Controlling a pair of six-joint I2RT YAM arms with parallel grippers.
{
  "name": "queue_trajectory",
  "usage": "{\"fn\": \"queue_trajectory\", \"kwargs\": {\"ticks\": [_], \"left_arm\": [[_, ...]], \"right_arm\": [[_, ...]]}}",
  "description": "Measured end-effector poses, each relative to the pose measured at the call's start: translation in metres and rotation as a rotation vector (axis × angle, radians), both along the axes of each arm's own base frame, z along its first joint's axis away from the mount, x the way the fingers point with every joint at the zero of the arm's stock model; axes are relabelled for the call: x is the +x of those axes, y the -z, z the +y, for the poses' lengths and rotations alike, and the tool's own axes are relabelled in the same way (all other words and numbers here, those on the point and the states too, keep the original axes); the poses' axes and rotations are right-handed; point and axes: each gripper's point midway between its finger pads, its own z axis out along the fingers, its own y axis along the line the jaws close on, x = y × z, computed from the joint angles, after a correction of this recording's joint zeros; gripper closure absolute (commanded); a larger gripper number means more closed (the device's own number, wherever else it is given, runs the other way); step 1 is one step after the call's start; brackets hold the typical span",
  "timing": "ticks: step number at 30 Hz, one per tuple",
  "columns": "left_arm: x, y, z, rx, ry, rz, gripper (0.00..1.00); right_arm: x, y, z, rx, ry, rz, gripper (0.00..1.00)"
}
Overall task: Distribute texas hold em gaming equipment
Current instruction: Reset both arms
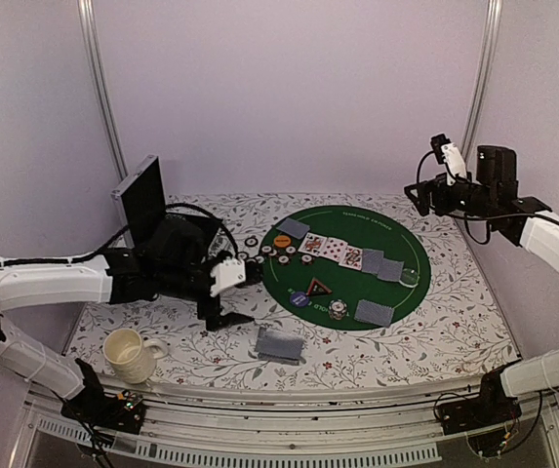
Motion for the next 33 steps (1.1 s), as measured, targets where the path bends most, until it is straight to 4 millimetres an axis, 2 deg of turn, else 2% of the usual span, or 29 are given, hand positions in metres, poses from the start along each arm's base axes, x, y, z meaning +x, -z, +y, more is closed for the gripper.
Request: {"fn": "queue_trajectory", "kwargs": {"ticks": [1, 3, 4, 5, 6, 8, 10, 13, 16, 18, 21, 24, 27, 29, 33], "left_arm": [[0.014, -0.015, 0.006, -0.049, -0.062, -0.025, 0.02], [0.059, -0.06, 0.033, -0.192, -0.257, -0.103, 0.02], [0.086, -0.089, 0.056, -0.277, -0.384, -0.167, 0.02], [0.102, -0.11, 0.075, -0.338, -0.474, -0.216, 0.02], [0.122, -0.137, 0.106, -0.423, -0.61, -0.29, 0.02], [0.14, -0.167, 0.154, -0.539, -0.813, -0.386, 0.02], [0.151, -0.179, 0.204, -0.628, -1.009, -0.44, 0.02], [0.162, -0.168, 0.291, -0.697, -1.329, -0.478, 0.02], [0.156, -0.143, 0.351, -0.713, -1.559, -0.507, 0.02], [0.151, -0.128, 0.363, -0.714, -1.614, -0.522, 0.02], [0.148, -0.109, 0.37, -0.722, -1.646, -0.537, 0.02], [0.153, -0.086, 0.376, -0.703, -1.67, -0.526, 0.02], [0.16, -0.066, 0.378, -0.698, -1.675, -0.491, 0.02], [0.163, -0.053, 0.378, -0.689, -1.671, -0.461, 0.02], [0.163, -0.035, 0.381, -0.705, -1.658, -0.453, 0.02]], "right_arm": [[-0.002, -0.001, -0.009, 0.026, 0.013, -0.023, 0.01], [-0.006, -0.003, -0.029, 0.081, 0.049, -0.064, 0.01], [-0.007, -0.004, -0.04, 0.117, 0.071, -0.095, 0.01], [-0.01, -0.001, -0.054, 0.148, 0.106, -0.12, 0.01], [-0.011, 0.003, -0.065, 0.171, 0.136, -0.137, 0.01], [-0.011, 0.017, -0.08, 0.204, 0.183, -0.157, 0.01], [-0.013, 0.034, -0.083, 0.223, 0.196, -0.165, 0.01], [-0.016, 0.062, -0.086, 0.227, 0.214, -0.167, 0.01], [-0.021, 0.089, -0.092, 0.215, 0.237, -0.157, 0.01], [-0.026, 0.102, -0.098, 0.191, 0.258, -0.176, 0.01], [-0.035, 0.122, -0.111, 0.174, 0.298, -0.211, 0.01], [-0.044, 0.151, -0.125, 0.168, 0.347, -0.214, 0.01], [-0.051, 0.175, -0.13, 0.171, 0.365, -0.208, 0.01], [-0.049, 0.18, -0.129, 0.175, 0.359, -0.22, 0.01], [-0.044, 0.172, -0.128, 0.184, 0.344, -0.274, 0.01]]}}
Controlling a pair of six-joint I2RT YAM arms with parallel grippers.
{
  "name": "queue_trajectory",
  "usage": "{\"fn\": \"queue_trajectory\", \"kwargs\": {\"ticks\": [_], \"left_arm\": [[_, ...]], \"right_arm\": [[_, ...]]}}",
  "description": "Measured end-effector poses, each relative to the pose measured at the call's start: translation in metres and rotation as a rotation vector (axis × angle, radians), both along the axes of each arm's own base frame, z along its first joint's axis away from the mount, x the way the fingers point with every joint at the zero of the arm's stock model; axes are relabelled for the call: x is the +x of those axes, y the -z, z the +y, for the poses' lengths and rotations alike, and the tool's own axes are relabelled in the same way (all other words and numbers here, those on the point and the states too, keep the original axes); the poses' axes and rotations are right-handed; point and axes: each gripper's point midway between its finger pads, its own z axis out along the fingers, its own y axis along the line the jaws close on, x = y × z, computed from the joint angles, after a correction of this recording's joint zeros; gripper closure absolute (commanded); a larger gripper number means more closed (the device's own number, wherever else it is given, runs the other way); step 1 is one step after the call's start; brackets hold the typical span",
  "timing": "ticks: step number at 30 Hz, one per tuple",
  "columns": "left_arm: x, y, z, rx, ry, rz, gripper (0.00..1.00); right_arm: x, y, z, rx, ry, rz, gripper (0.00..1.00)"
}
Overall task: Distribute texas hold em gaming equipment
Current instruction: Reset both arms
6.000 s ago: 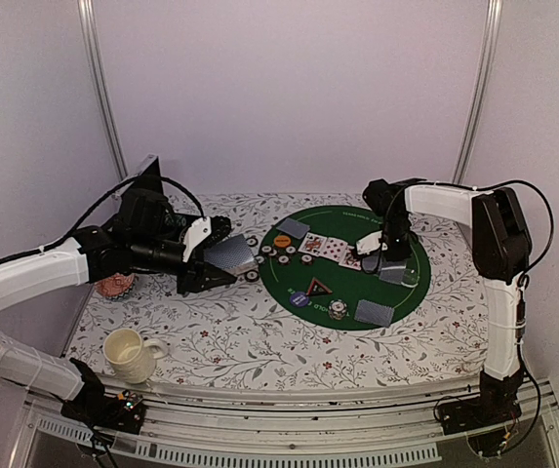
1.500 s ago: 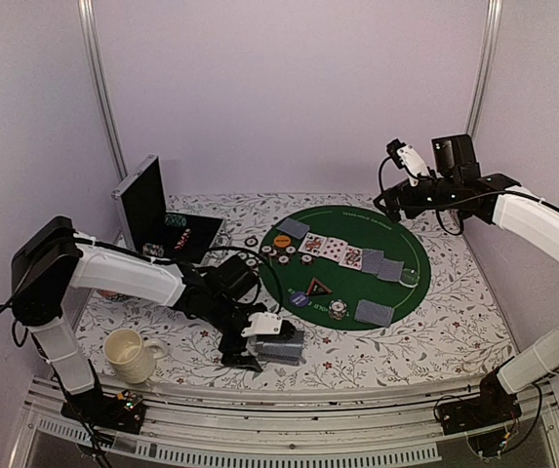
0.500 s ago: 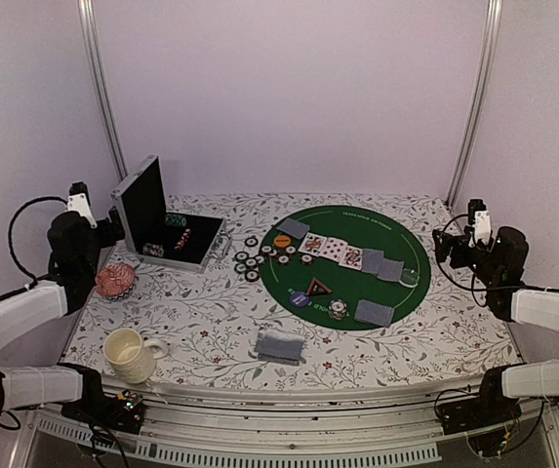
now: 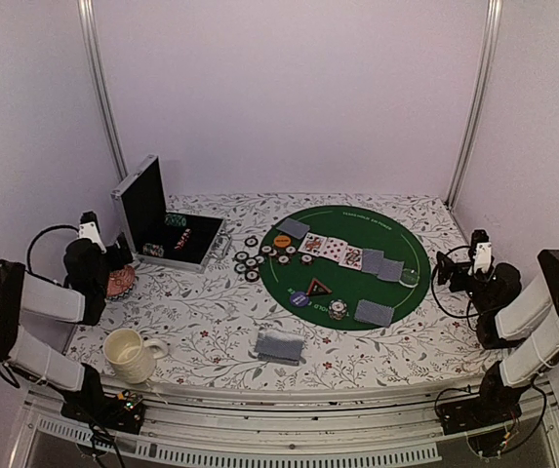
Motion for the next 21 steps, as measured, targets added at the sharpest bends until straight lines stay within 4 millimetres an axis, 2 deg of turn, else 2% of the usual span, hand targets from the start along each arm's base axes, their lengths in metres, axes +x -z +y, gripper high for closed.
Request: {"fn": "queue_trajectory", "kwargs": {"ticks": [4, 7, 11, 21], "left_arm": [[-0.001, 0.027, -0.002, -0.004, 0.025, 0.034, 0.02], [0.0, 0.029, -0.011, 0.015, 0.051, 0.013, 0.02], [-0.003, 0.032, -0.018, 0.038, 0.074, -0.002, 0.02], [-0.002, 0.017, -0.02, 0.062, 0.078, -0.062, 0.02]], "right_arm": [[0.016, -0.02, 0.003, -0.004, -0.026, -0.054, 0.01], [0.025, -0.034, 0.003, -0.007, -0.032, -0.089, 0.01], [0.026, -0.031, 0.004, -0.006, -0.035, -0.075, 0.01], [0.026, -0.027, 0.004, -0.004, -0.038, -0.058, 0.01]]}}
